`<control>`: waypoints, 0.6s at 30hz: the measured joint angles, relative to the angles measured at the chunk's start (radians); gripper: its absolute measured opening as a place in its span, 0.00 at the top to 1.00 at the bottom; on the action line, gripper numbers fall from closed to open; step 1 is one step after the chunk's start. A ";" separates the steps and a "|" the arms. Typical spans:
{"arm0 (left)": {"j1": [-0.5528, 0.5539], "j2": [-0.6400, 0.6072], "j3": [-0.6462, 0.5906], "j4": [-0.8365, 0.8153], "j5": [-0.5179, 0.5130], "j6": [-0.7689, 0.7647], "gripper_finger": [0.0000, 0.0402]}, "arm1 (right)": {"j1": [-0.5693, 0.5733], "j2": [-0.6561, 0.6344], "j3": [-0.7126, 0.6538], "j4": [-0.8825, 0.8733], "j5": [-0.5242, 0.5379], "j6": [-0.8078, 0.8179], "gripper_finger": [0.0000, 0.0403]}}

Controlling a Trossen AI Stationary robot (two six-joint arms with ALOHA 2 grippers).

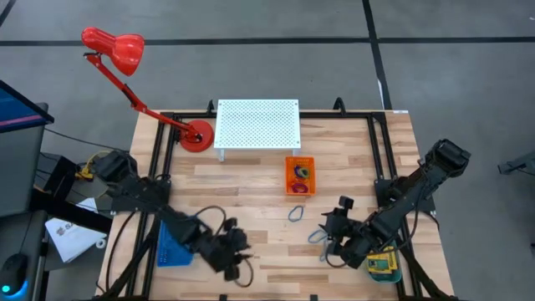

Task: Pick & Place Office Desk Supplies
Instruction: Put the blue rubber band into the blue bin

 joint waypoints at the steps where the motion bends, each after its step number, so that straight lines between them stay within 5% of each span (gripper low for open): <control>1: 0.027 0.004 0.000 0.013 0.007 0.042 0.70 | 0.000 0.000 0.000 -0.009 -0.002 0.012 0.61; 10: 0.197 -0.003 0.001 0.059 0.038 0.278 0.70 | -0.010 0.000 -0.053 0.037 -0.163 0.070 0.61; 18: 0.208 -0.003 0.000 0.131 0.013 0.332 0.70 | -0.042 0.000 -0.179 0.110 -0.266 0.127 0.61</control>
